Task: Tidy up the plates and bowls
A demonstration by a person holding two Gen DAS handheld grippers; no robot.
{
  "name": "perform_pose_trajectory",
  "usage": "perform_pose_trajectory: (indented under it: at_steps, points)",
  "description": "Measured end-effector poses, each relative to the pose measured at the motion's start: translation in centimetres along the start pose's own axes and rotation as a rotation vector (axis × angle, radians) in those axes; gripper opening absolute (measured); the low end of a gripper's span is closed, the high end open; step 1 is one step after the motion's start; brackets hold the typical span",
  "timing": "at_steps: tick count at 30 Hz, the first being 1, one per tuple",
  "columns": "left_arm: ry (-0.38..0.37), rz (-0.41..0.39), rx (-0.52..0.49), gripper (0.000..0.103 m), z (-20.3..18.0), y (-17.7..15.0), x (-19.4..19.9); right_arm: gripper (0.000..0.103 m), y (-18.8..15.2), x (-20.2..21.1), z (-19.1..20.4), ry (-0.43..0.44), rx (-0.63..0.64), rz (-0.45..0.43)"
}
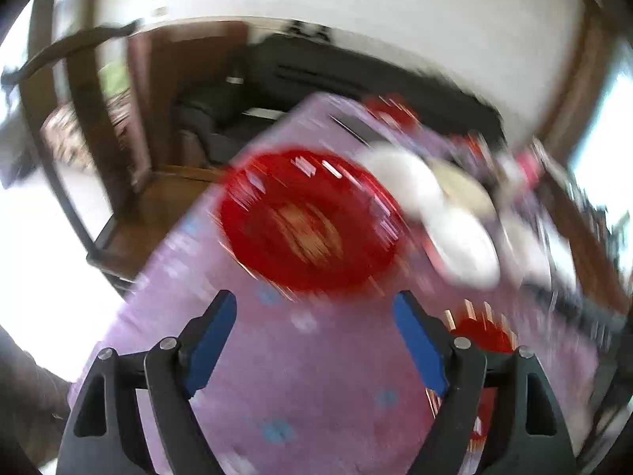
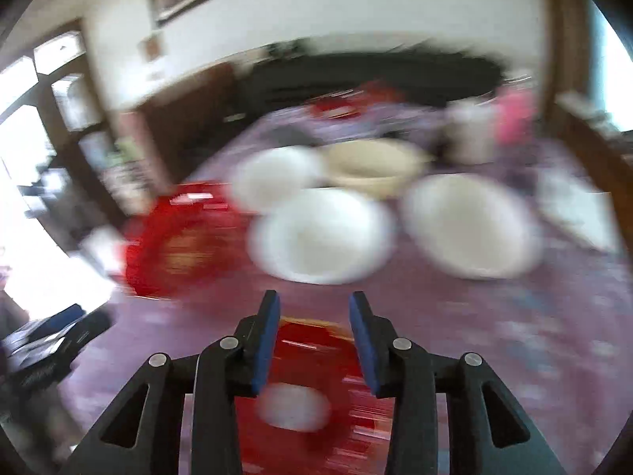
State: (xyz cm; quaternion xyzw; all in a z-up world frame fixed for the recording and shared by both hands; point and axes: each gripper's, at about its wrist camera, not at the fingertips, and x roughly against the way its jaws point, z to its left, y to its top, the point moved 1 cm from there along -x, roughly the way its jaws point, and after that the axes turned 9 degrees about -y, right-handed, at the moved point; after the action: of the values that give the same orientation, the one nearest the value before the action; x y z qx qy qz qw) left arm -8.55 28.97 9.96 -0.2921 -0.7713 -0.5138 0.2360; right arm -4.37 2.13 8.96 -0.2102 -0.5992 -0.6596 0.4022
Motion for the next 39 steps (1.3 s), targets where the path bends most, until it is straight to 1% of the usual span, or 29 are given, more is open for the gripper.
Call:
perform_pose_trajectory:
  at_steps: [1,2,3,5,6,7,9,10,14,16,19,21,22,23,24,26,28,32,33,36,39]
  points:
    - [-0.003,-0.018,0.062,0.081,2.0,1.8,-0.3,0.04,0.8,-1.4,1.2,0.066,-0.013,0.038]
    - [-0.007,-0.018,0.089,0.081,2.9,2.7,-0.8,0.04,1.7,-3.2,2.4,0.106,-0.029,0.076]
    - [0.007,-0.003,0.141,0.081,4.7,4.1,-1.7,0.04,2.3,-4.5,3.2,0.115,-0.043,0.106]
    - [0.009,0.008,0.184,0.081,6.6,5.7,-3.1,0.04,3.1,-7.3,4.3,0.156,-0.088,0.175]
    - [0.022,0.02,0.193,0.081,7.3,6.4,-4.1,0.04,3.3,-8.4,4.6,0.165,-0.11,0.202]
    - [0.044,0.036,0.204,0.081,8.3,7.2,-5.2,0.04,3.6,-9.4,4.9,0.151,-0.128,0.221]
    - [0.063,0.057,0.187,0.081,9.0,8.2,-7.1,0.04,4.3,-10.6,5.4,0.119,-0.129,0.235]
    - [0.078,0.062,0.176,0.081,9.0,8.5,-7.8,0.04,4.5,-11.1,5.6,0.098,-0.125,0.237]
    - [0.108,0.083,0.14,0.081,9.4,9.6,-10.7,0.04,5.2,-13.0,6.1,0.062,-0.114,0.239]
    - [0.125,0.11,0.128,0.081,9.2,9.6,-12.0,0.04,5.3,-13.6,6.2,0.059,-0.112,0.241]
    - [0.153,0.152,0.102,0.081,9.2,9.1,-13.8,0.04,5.7,-13.2,6.0,0.079,-0.119,0.208]
    - [0.15,0.183,0.089,0.08,9.3,8.6,-14.7,0.04,5.5,-12.4,5.7,0.077,-0.116,0.182]
    - [0.148,0.197,0.079,0.068,9.4,8.3,-15.0,0.04,5.5,-12.0,5.3,0.071,-0.118,0.173]
    - [0.148,0.209,0.071,0.06,9.4,8.2,-15.3,0.04,5.4,-11.7,5.1,0.076,-0.121,0.169]
    - [0.148,0.201,0.053,0.059,9.3,8.1,-15.1,0.04,5.4,-11.6,5.0,0.073,-0.12,0.167]
    - [0.133,0.197,0.055,0.05,9.3,8.2,-14.9,0.04,5.3,-11.5,5.0,0.068,-0.113,0.17]
    - [0.11,0.19,0.081,0.05,9.5,8.5,-14.4,0.04,5.3,-11.6,4.8,0.077,-0.12,0.173]
    - [0.073,0.166,0.116,0.05,9.8,9.2,-13.9,0.04,5.3,-11.5,4.3,0.058,-0.134,0.166]
    - [0.064,0.167,0.117,0.05,9.8,9.4,-14.0,0.04,5.3,-11.5,4.2,0.055,-0.137,0.165]
    - [0.069,0.181,0.101,0.05,9.4,9.6,-14.6,0.04,5.4,-12.5,4.1,0.052,-0.144,0.195]
    - [0.058,0.186,0.096,0.05,9.1,9.6,-15.0,0.04,5.5,-13.7,4.7,0.052,-0.134,0.212]
